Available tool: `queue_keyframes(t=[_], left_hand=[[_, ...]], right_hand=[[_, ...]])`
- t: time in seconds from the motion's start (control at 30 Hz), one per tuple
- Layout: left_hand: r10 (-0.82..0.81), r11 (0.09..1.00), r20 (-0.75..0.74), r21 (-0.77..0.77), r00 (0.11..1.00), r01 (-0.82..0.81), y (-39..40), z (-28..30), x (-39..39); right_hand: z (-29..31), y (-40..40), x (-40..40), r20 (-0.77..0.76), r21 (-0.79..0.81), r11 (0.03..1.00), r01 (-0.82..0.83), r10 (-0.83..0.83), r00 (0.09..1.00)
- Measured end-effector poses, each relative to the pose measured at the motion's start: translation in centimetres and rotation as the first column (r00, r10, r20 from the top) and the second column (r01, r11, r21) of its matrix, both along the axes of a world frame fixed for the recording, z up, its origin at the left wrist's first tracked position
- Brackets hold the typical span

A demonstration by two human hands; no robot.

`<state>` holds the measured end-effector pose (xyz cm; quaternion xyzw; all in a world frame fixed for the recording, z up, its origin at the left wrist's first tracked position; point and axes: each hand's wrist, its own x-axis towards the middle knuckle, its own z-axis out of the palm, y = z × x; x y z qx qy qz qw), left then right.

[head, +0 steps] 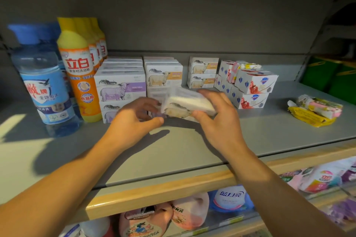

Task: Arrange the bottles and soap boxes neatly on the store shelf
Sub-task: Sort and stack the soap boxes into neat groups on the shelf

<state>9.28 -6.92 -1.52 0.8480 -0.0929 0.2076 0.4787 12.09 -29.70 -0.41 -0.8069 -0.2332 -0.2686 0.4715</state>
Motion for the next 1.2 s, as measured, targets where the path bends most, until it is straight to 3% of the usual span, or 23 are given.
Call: queue_keyframes(t=[0.17, 0.3, 0.5, 0.6, 0.73, 1.03, 1.2], left_hand=[[0.022, 0.930, -0.097, 0.368, 0.995, 0.015, -0.3, -0.8, 0.1], [0.005, 0.851, -0.098, 0.522, 0.995, 0.047, -0.5, -0.8, 0.1], [-0.015, 0.844, -0.077, 0.534, 0.997, 0.054, -0.4, -1.1, 0.3], [-0.009, 0.847, -0.071, 0.530, 0.997, 0.045, -0.2, -1.3, 0.6], [-0.003, 0.845, -0.070, 0.534, 0.998, 0.040, -0.2, -1.4, 0.9], [-0.009, 0.851, -0.083, 0.523, 0.997, 0.051, -0.2, -1.4, 1.0], [-0.005, 0.850, -0.100, 0.523, 0.995, 0.057, -0.2, -1.4, 1.0]], right_hand=[[4.0, -0.4, 3.2, 0.037, -0.082, 0.995, 0.061, -0.058, 0.998], [5.9, 1.8, 6.4, 0.052, -0.188, 0.981, 0.043, -0.034, 0.998], [5.4, 4.8, 10.0, 0.033, -0.331, 0.944, -0.021, 0.034, 0.999], [4.6, 5.1, 11.2, 0.104, -0.397, 0.917, 0.026, 0.017, 0.994], [4.0, 5.4, 12.2, 0.196, -0.417, 0.906, 0.063, 0.022, 0.980], [3.7, 6.4, 12.8, 0.240, -0.388, 0.918, 0.078, 0.019, 0.971], [3.4, 6.7, 12.8, 0.117, -0.438, 0.898, 0.036, 0.017, 0.993]])
